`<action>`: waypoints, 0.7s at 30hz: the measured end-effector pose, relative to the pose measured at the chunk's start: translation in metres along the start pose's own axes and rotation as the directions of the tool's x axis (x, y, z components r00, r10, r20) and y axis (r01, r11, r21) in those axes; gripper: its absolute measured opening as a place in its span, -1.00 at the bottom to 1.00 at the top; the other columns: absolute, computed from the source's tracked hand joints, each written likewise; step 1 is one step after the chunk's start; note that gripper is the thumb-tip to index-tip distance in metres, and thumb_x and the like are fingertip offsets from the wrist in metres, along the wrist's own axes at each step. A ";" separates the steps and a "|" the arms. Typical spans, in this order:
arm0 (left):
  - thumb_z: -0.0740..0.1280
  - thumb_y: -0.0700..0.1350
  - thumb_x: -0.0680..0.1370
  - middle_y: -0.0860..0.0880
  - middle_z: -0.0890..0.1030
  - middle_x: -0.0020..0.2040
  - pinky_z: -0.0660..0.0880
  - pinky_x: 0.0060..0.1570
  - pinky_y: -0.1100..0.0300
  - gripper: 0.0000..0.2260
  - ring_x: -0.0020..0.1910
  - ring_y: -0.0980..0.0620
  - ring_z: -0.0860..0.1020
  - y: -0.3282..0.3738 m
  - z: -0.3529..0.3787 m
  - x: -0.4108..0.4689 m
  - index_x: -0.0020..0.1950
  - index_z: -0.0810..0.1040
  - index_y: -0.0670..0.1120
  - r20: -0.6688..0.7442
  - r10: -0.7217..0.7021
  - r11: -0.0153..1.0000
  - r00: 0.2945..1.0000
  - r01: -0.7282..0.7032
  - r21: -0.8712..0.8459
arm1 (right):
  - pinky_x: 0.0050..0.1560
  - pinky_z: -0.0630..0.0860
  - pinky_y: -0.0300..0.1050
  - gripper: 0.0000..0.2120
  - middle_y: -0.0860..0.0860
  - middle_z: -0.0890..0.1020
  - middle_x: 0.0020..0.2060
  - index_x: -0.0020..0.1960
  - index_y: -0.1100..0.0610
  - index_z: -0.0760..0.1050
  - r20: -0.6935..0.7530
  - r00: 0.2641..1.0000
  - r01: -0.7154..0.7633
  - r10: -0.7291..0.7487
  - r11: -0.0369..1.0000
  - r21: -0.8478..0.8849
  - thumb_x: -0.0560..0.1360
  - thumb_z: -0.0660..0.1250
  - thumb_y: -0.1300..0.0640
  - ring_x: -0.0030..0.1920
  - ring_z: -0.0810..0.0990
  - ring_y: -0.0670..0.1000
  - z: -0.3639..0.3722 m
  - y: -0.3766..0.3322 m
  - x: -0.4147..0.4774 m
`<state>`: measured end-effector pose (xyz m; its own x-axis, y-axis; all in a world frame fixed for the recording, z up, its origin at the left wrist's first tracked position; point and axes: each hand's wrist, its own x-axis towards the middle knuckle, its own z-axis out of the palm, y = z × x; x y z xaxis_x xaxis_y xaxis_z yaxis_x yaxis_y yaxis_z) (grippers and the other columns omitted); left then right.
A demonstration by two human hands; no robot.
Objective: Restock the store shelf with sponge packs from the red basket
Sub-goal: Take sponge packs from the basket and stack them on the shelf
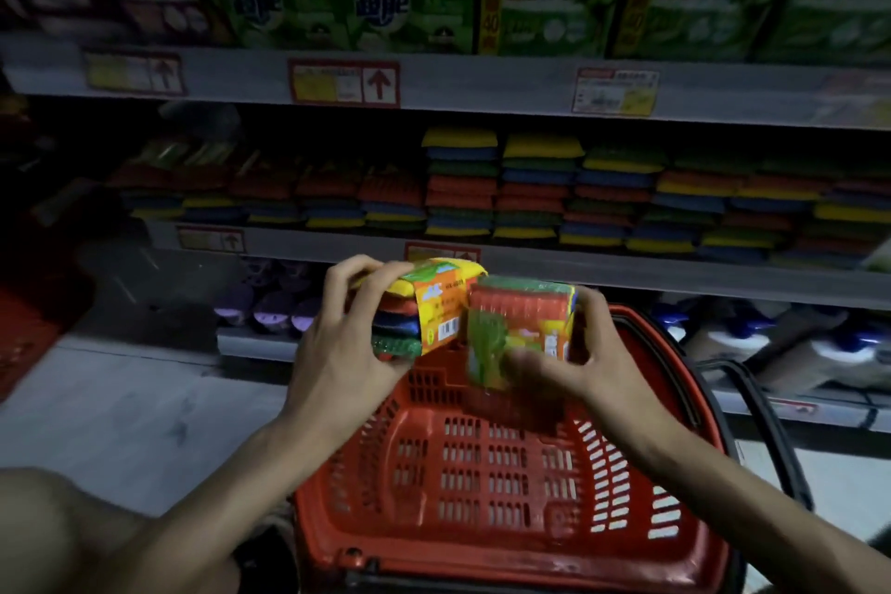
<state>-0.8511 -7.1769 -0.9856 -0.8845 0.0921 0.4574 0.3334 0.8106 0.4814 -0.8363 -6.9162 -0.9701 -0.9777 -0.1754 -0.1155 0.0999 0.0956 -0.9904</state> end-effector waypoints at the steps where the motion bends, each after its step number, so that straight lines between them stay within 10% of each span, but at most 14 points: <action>1: 0.67 -0.12 0.33 0.05 0.30 0.41 0.67 -0.03 0.11 -0.22 0.24 -0.01 0.52 0.001 0.000 0.001 0.45 0.38 0.14 -0.018 -0.011 1.000 1.000 0.010 -0.015 | 0.00 0.69 -0.09 -0.32 -0.01 0.69 0.10 0.36 -0.05 0.35 -0.019 0.998 -0.061 0.063 0.992 0.108 0.35 0.63 0.03 0.06 0.73 -0.06 0.001 0.001 0.004; 4: 0.66 -0.18 0.33 0.03 0.28 0.40 0.54 0.05 0.40 -0.22 0.27 0.11 0.45 0.002 0.001 0.005 0.44 0.37 0.12 -0.047 -0.015 0.998 0.999 0.012 -0.067 | 0.07 0.68 0.16 -0.37 0.13 0.70 0.14 0.37 -0.03 0.41 -0.032 0.983 -0.162 0.183 0.926 0.340 0.34 0.51 0.07 0.07 0.74 0.14 0.004 -0.006 0.015; 8: 0.66 -0.28 0.30 -0.02 0.28 0.40 0.31 0.14 0.66 -0.20 0.32 0.18 0.38 0.000 -0.001 0.004 0.44 0.40 0.06 -0.081 -0.053 0.993 0.995 0.043 -0.114 | -0.25 0.65 -0.01 -0.58 0.23 0.69 0.04 0.39 -0.02 0.46 0.018 0.959 -0.264 0.284 0.867 0.423 0.53 0.29 0.10 -0.15 0.71 0.15 -0.005 -0.015 0.021; 14: 0.60 -0.34 0.34 0.04 0.24 0.38 0.35 0.27 0.50 -0.21 0.42 0.31 0.31 -0.002 -0.005 0.004 0.47 0.41 0.13 -0.040 -0.125 0.944 0.991 0.106 -0.312 | -0.36 0.55 -0.39 -0.17 0.24 0.69 0.10 0.28 0.22 0.54 0.178 0.958 -0.276 0.225 0.893 0.356 0.35 0.34 -0.46 -0.37 0.67 -0.25 0.017 -0.041 0.022; 21: 0.32 -0.11 0.43 0.01 0.38 0.51 0.49 0.24 0.15 -0.45 0.47 0.04 0.41 -0.027 -0.034 0.006 0.44 0.55 0.11 0.216 -0.210 0.561 0.954 0.298 -0.772 | -0.13 0.69 0.10 -0.48 0.18 0.74 0.04 0.30 0.05 0.53 0.131 0.962 -0.266 0.238 0.922 0.280 0.39 0.53 -0.05 -0.03 0.75 0.19 0.031 -0.052 0.030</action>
<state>-0.8548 -7.2174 -0.9705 -0.9838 0.0425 0.1740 0.1756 0.0358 0.9838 -0.8656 -6.9566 -0.9245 -0.8930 -0.2741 -0.3569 0.4041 -0.1392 -0.9041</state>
